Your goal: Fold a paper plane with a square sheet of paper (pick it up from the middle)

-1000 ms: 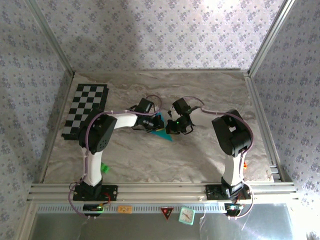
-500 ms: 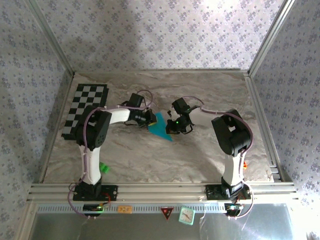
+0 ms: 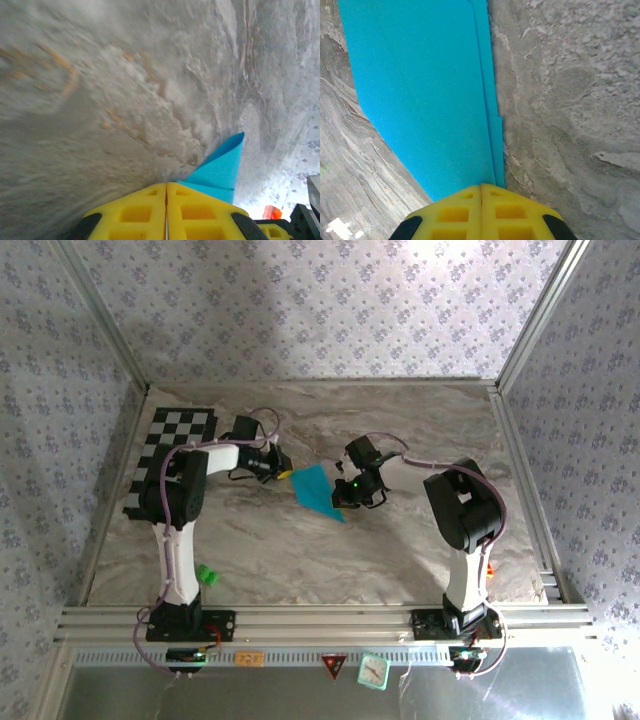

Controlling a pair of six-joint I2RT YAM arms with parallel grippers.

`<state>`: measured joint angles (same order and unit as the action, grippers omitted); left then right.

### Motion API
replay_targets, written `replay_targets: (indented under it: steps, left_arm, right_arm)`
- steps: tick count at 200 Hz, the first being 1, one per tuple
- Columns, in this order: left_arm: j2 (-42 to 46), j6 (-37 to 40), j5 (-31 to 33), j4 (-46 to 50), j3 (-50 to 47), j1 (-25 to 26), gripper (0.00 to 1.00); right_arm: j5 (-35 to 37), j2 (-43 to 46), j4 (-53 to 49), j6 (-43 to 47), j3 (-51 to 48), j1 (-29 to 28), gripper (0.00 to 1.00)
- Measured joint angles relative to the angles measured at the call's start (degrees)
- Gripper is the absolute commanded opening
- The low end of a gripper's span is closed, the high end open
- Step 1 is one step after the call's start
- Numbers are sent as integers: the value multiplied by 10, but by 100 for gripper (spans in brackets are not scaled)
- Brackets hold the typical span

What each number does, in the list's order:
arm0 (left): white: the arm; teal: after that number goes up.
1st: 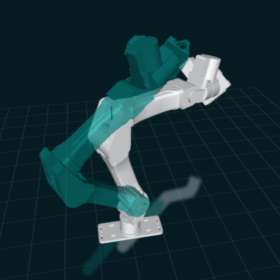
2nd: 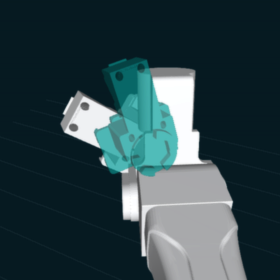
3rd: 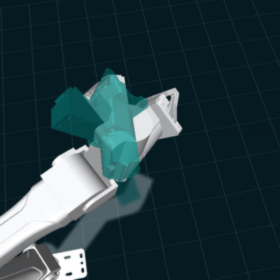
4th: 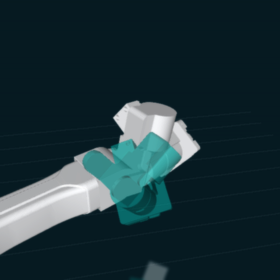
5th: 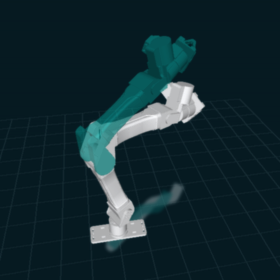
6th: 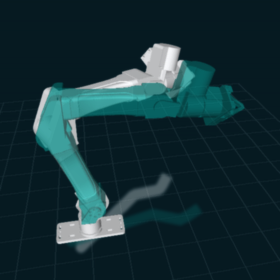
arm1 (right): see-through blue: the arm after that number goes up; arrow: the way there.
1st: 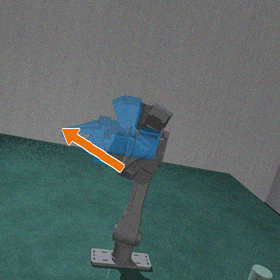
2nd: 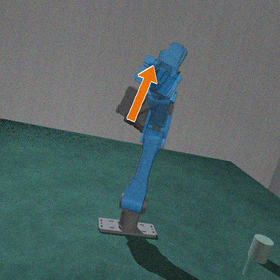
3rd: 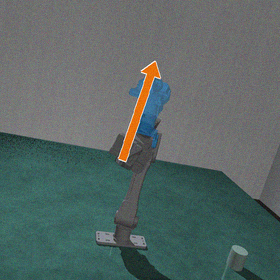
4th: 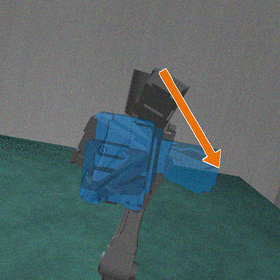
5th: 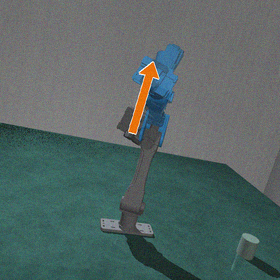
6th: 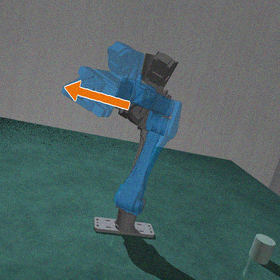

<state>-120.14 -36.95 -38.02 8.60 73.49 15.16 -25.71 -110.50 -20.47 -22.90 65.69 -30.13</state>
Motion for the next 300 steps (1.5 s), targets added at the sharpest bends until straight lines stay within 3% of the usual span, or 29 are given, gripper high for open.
replay_targets:
  steps: [44, 83, 113, 166, 226, 300]
  left_arm:
    - [35, 4, 62, 19, 6, -24, 15]
    - [163, -12, 115, 14, -37, -3, 28]
    - [238, -37, 141, -13, -105, 23, 39]
    - [250, -92, 156, -36, -204, 44, 53]
    - [262, -124, 155, -76, -213, 53, 58]
    - [265, -137, 153, -90, -222, 53, 60]
  right_arm:
    - [-6, 0, 4, -10, 10, 9, 16]
    - [-12, 21, 56, -41, 10, 30, 32]
    - [-28, 40, 103, -46, 10, 44, 36]
    - [-54, 10, 89, 5, 50, 65, 44]
    - [-86, -48, 57, 60, 108, 67, 41]
    - [-132, -72, 58, 71, 118, 62, 16]
